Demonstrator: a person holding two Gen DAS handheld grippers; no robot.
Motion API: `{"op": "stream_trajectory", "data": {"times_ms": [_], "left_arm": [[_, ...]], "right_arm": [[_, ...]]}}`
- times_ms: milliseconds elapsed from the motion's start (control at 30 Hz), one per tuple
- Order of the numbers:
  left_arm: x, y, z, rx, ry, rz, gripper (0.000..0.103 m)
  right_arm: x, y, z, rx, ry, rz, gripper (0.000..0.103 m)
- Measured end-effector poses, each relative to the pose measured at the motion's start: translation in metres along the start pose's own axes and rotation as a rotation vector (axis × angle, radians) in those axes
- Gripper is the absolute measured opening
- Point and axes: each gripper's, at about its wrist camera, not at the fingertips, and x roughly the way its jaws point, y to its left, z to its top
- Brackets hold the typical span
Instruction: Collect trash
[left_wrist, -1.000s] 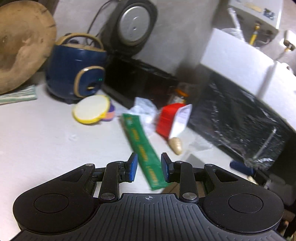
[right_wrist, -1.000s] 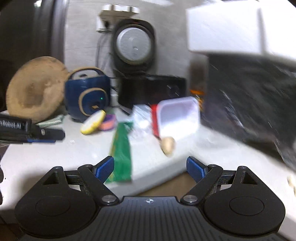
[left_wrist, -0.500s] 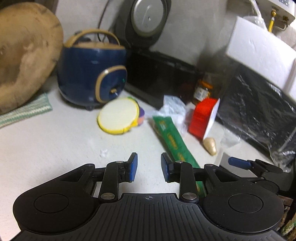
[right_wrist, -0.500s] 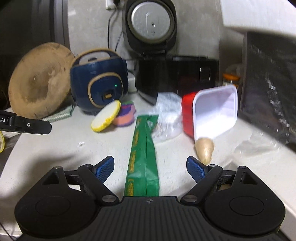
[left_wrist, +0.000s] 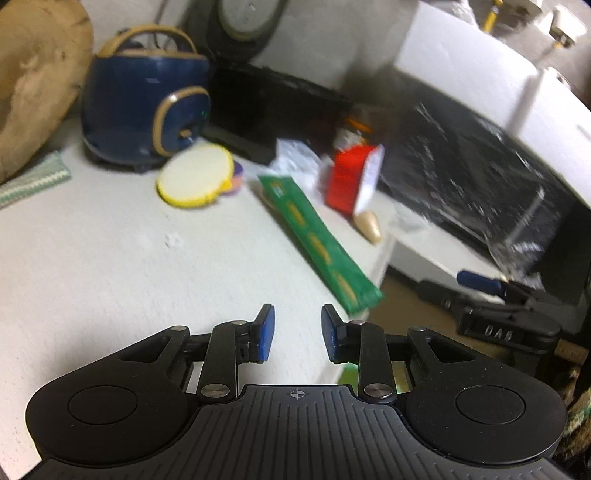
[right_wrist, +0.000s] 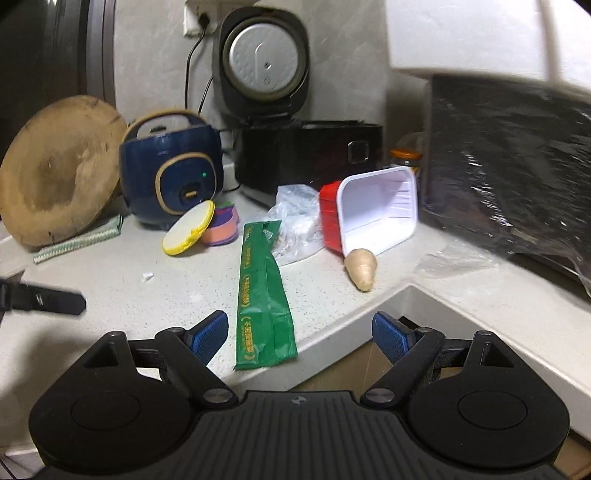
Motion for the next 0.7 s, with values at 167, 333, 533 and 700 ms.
{"op": "stream_trajectory", "data": {"times_ms": [167, 333, 533, 700], "left_arm": [[0.001, -0.005, -0.002, 0.034, -0.01, -0.034, 0.031], [0.013, -0.011, 0.005, 0.032, -0.016, -0.062, 0.031], [0.061, -0.021, 0.041, 0.005, -0.059, 0.014, 0.031], [0.105, -0.03, 0.079, 0.015, -0.099, 0.042, 0.031]], "right_arm": [[-0.022, 0.005, -0.015, 0.0, -0.02, -0.033, 0.086], [-0.019, 0.005, -0.023, -0.027, 0.027, -0.028, 0.086], [0.018, -0.02, -0.019, -0.032, 0.025, 0.041, 0.086], [0.057, -0.033, 0.005, -0.117, -0.032, 0.093, 0.085]]}}
